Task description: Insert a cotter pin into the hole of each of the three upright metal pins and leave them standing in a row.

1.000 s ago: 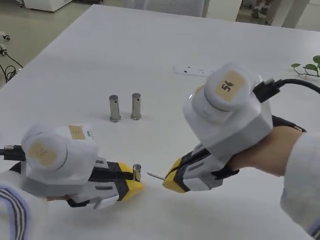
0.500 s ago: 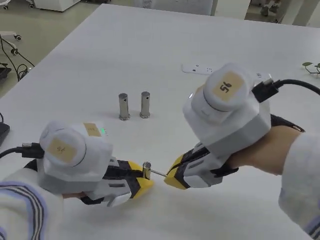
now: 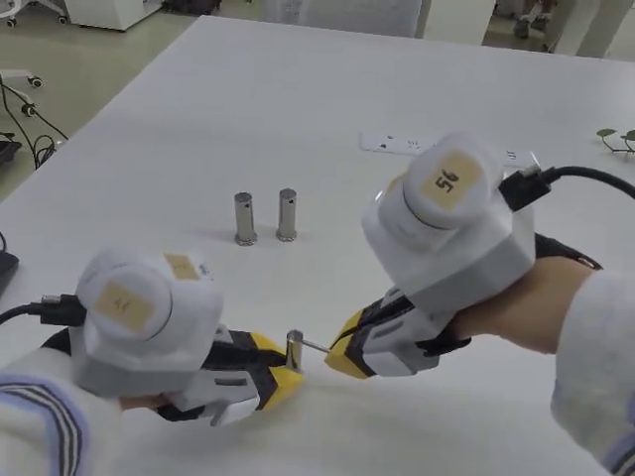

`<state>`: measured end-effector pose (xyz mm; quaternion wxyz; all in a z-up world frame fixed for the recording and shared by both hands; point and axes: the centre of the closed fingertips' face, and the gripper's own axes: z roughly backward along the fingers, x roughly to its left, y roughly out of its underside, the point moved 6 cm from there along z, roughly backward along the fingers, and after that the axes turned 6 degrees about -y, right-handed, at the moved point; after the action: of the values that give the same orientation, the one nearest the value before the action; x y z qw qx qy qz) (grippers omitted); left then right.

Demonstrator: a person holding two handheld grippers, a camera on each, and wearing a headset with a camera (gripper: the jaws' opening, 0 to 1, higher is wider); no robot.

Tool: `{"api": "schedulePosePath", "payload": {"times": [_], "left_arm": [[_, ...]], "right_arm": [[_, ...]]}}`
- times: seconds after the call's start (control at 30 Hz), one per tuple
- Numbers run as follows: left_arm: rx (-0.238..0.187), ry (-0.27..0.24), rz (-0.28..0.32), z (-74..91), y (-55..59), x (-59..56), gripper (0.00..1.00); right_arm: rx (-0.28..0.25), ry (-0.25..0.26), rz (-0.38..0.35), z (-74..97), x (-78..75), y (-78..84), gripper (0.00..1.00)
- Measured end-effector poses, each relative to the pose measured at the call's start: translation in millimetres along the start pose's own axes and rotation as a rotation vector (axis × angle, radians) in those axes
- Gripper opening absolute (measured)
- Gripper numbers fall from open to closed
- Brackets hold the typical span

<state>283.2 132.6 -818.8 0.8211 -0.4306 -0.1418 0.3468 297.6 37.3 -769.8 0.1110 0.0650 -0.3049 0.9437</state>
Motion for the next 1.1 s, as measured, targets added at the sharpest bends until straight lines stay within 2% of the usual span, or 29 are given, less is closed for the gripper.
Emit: {"api": "schedulePosePath", "payload": {"times": [0.37, 0.73, 0.8, 0.9, 1.1], "left_arm": [[-0.007, 0.004, -0.013, 0.8, -1.3, -0.1, 0.08], [-0.009, 0.013, -0.021, -1.0, -2.4, -4.2, 0.08], [-0.009, 0.011, -0.022, -1.4, -2.7, -4.0, 0.08], [-0.009, 0.011, -0.023, -1.2, -2.7, -4.2, 0.08], [-0.010, 0.007, -0.013, -0.8, -3.0, -5.0, 0.08]], "right_arm": [[0.014, -0.021, 0.119, -4.3, -0.9, -5.7, 0.03], [0.007, -0.031, 0.129, -9.8, -0.7, -13.1, 0.03], [0.010, -0.028, 0.157, -9.3, -1.0, -12.8, 0.03], [0.011, -0.041, 0.137, -8.9, 0.1, -11.1, 0.03], [0.006, -0.047, 0.156, -7.9, 1.3, -8.9, 0.06]]}}
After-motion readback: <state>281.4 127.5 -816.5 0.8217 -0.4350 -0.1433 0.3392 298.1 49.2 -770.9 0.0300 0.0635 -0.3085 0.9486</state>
